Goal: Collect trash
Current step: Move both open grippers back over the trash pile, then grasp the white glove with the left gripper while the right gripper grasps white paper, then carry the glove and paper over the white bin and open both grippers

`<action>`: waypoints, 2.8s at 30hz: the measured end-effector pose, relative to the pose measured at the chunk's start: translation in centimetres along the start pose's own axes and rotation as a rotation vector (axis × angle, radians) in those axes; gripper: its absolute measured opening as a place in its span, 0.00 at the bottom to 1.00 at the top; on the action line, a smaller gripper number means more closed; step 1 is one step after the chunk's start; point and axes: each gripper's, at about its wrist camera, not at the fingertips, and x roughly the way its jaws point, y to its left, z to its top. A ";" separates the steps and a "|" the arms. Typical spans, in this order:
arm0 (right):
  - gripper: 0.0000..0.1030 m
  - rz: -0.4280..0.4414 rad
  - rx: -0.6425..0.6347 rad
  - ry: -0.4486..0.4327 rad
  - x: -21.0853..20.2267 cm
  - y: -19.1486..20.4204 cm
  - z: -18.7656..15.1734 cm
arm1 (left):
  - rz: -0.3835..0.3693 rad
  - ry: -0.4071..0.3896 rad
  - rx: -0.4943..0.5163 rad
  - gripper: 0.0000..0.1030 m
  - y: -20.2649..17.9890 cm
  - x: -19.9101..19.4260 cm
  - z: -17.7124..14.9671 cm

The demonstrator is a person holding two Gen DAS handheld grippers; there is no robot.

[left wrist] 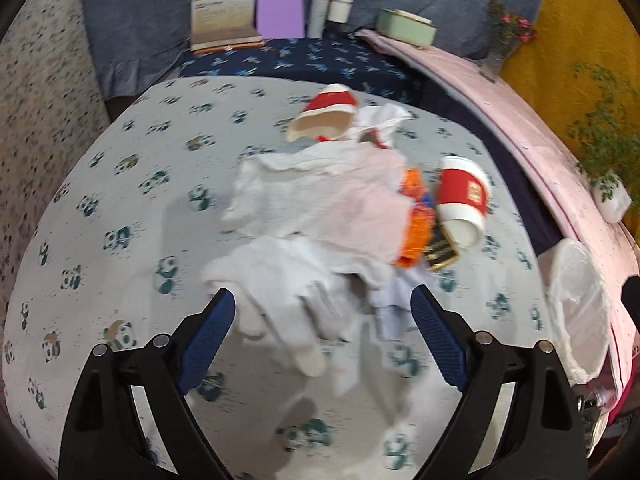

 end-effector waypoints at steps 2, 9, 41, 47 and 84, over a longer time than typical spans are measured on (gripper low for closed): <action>0.63 0.014 -0.013 0.014 0.5 1.0 -0.4 | 0.006 0.015 -0.018 0.83 1.3 0.6 0.2; 0.63 0.070 -0.035 0.081 2.8 3.9 -2.1 | -0.017 0.039 -0.021 0.82 3.8 2.4 0.8; 0.13 0.191 -0.091 0.277 12.0 9.0 -5.0 | -0.099 0.076 0.047 0.12 4.4 1.6 0.1; 0.09 0.218 -0.079 0.231 9.0 7.9 -4.6 | -0.108 0.065 0.070 0.12 2.9 0.4 -0.2; 0.09 -0.013 0.254 -0.107 -4.7 -14.8 -1.6 | -0.380 -0.023 0.459 0.12 -21.4 -6.6 -2.5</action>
